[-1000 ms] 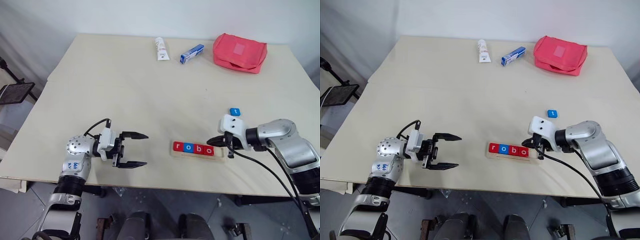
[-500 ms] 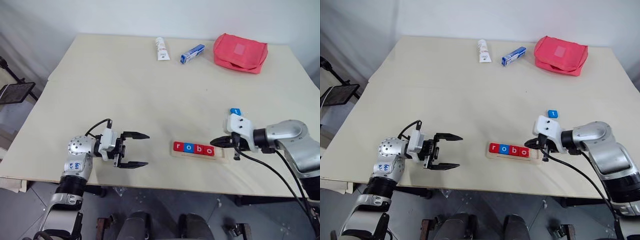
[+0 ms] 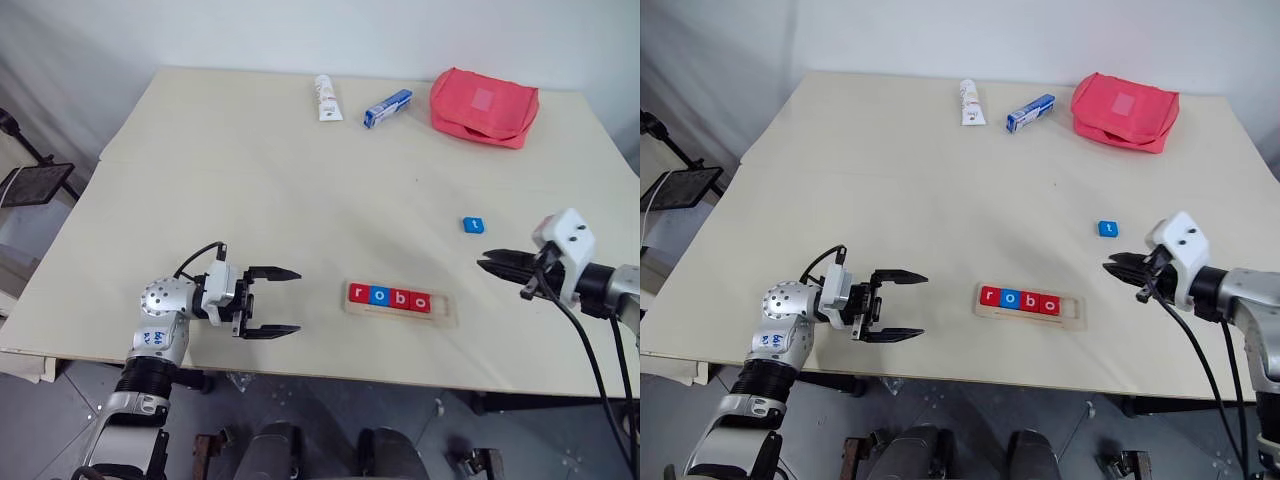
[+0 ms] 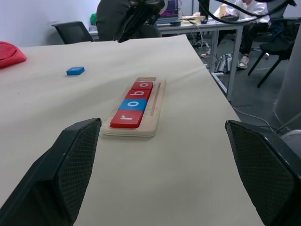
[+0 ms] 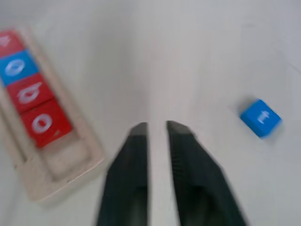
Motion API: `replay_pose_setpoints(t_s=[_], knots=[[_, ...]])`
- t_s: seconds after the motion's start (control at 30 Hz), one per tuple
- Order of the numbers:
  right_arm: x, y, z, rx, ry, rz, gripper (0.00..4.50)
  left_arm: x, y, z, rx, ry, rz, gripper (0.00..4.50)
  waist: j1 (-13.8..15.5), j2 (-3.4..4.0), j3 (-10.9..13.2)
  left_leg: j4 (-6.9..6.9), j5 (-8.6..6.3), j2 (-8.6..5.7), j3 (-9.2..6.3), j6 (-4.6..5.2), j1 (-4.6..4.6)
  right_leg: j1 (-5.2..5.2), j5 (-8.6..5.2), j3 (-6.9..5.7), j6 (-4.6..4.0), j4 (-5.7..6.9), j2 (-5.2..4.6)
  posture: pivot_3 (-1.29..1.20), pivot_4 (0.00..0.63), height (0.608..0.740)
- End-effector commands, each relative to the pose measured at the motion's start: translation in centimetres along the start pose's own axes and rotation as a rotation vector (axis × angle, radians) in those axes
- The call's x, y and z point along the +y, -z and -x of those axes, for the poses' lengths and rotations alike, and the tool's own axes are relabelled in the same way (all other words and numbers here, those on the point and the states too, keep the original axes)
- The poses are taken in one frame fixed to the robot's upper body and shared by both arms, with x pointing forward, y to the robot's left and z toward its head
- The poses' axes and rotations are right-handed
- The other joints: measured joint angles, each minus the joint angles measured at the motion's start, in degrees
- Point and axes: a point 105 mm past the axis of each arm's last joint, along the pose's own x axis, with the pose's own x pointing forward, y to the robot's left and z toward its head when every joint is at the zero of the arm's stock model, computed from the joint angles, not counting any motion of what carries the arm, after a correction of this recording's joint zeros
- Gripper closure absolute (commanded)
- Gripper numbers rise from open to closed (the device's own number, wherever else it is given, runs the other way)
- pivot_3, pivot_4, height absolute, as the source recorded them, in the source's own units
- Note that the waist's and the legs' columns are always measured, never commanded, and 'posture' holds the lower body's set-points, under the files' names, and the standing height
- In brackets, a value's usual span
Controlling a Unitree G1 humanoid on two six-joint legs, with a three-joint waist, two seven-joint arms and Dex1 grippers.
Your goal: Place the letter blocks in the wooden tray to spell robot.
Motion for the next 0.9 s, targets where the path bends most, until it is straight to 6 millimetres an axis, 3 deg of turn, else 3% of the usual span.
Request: replay_pose_setpoints(t_s=[0.03, 0.27, 0.7, 0.9], knots=[[-1.2, -0.4, 1.2, -0.053, 0.095, -0.03, 2.56, 0.1, -0.6, -0.3, -0.013, -0.006, -0.034, 0.0, 0.0, 0.0, 0.0, 0.0, 0.0, -0.01, 0.0, 0.0, 0.0, 0.0, 0.0, 0.01, 0.0, 0.0, 0.0, 0.0, 0.15, 0.74], [-1.9, 0.2, 1.8, -0.07, 0.186, -0.082, 0.14, 0.4, -0.7, -0.2, -0.016, -0.01, -0.038, 0.0, 0.0, 0.0, 0.0, 0.0, 0.0, 0.0, 0.02, 0.0, 0.0, 0.0, 0.0, 0.0, 0.0, 0.0, 0.0, 0.0, 0.15, 0.74], [-1.9, 0.4, 1.5, -0.084, 0.235, -0.13, 0.07, 0.7, -0.8, -0.1, -0.011, -0.004, -0.039, 0.0, 0.0, 0.0, 0.0, 0.0, 0.0, -0.01, 0.02, 0.0, 0.01, 0.0, 0.0, 0.01, 0.0, 0.0, 0.0, 0.0, 0.15, 0.74], [-4.1, 1.4, -0.4, -0.052, 0.334, -0.187, 0.07, 0.5, -0.8, -0.3, -0.012, 0.003, -0.037, 0.0, -0.2, 0.01, 0.0, 0.0, 0.0, 0.0, 0.07, 0.0, 0.02, -0.01, 0.0, 0.03, 0.0, 0.0, 0.0, 0.0, 0.15, 0.74]])
